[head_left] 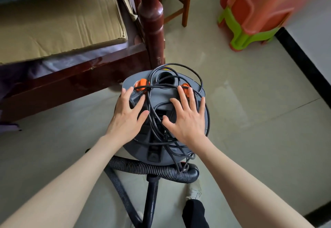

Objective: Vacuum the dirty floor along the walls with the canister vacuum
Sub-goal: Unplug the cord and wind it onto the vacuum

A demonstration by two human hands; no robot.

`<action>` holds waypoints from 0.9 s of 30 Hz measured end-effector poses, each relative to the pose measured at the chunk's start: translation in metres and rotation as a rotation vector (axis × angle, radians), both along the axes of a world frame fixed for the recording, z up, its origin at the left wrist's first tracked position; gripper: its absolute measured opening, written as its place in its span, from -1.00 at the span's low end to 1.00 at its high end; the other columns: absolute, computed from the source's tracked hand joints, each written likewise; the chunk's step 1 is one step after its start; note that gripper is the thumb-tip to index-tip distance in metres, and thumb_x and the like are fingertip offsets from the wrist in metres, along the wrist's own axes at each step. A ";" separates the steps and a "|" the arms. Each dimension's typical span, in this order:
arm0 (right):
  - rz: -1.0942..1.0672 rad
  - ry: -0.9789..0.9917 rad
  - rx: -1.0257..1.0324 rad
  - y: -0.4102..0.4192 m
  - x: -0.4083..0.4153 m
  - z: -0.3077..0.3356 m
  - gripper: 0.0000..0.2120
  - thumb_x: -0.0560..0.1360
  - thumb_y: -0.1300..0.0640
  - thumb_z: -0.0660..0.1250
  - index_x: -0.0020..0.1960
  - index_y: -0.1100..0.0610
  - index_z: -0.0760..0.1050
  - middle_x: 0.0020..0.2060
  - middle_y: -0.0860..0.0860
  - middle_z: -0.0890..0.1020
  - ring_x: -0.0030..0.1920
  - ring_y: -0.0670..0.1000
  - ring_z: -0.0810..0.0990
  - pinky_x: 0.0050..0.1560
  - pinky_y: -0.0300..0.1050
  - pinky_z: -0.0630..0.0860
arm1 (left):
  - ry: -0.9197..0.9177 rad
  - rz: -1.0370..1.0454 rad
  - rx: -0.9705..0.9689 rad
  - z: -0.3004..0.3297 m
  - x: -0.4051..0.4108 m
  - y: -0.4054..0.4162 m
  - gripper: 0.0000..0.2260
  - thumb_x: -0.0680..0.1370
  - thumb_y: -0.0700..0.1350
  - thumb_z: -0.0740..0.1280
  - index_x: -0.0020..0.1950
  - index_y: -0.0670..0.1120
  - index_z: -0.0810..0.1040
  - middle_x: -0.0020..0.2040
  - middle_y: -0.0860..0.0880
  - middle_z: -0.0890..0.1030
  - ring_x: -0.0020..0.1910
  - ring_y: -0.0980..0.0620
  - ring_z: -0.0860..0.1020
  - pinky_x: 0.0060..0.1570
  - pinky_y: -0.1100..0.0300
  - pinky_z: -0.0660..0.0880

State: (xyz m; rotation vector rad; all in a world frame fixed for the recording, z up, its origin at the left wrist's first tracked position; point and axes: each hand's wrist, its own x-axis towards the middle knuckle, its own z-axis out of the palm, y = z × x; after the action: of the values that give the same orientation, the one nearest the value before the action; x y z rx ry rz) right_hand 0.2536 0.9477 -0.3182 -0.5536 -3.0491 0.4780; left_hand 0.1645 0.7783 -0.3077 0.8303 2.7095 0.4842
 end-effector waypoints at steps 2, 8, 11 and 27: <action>-0.013 0.005 0.003 0.008 0.007 -0.001 -0.34 0.40 -0.28 0.02 0.33 0.06 0.46 0.57 0.00 0.13 0.58 0.11 -0.04 0.49 0.33 -0.16 | 0.016 -0.025 -0.003 -0.003 0.006 0.007 -0.50 0.62 0.09 0.11 0.52 -0.09 0.22 0.53 -0.14 -0.07 0.54 -0.16 -0.19 0.45 -0.04 -0.07; -0.013 -0.002 0.034 0.043 0.029 -0.002 -0.36 0.42 -0.27 0.06 0.35 0.06 0.46 0.57 0.00 0.15 0.58 0.11 0.00 0.49 0.34 -0.12 | 0.104 -0.073 0.009 -0.011 0.026 0.041 -0.41 0.57 0.18 -0.02 0.44 -0.16 0.36 0.48 -0.13 0.02 0.49 -0.34 0.03 0.39 -0.15 0.05; -0.009 -0.011 0.061 0.064 0.037 -0.002 -0.34 0.42 -0.28 0.05 0.36 0.07 0.46 0.56 0.01 0.17 0.57 0.13 0.04 0.48 0.35 -0.07 | 0.133 -0.078 0.026 -0.013 0.032 0.062 -0.41 0.57 0.18 -0.02 0.43 -0.18 0.38 0.46 -0.11 0.02 0.48 -0.37 0.06 0.39 -0.17 0.02; 0.130 -0.010 0.090 0.189 0.023 -0.004 -0.36 0.42 -0.26 0.08 0.31 0.11 0.49 0.55 0.00 0.19 0.56 0.15 0.08 0.48 0.36 -0.01 | 0.179 -0.005 0.070 -0.019 0.040 0.170 -0.41 0.56 0.20 0.03 0.37 -0.20 0.44 0.44 -0.18 0.08 0.45 -0.43 0.08 0.35 -0.29 0.15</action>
State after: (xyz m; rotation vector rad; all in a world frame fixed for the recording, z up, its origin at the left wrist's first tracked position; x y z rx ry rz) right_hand 0.2764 1.1371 -0.3226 -0.3576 -3.1103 0.3387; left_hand 0.2043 0.9479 -0.3270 0.9407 2.8668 0.5303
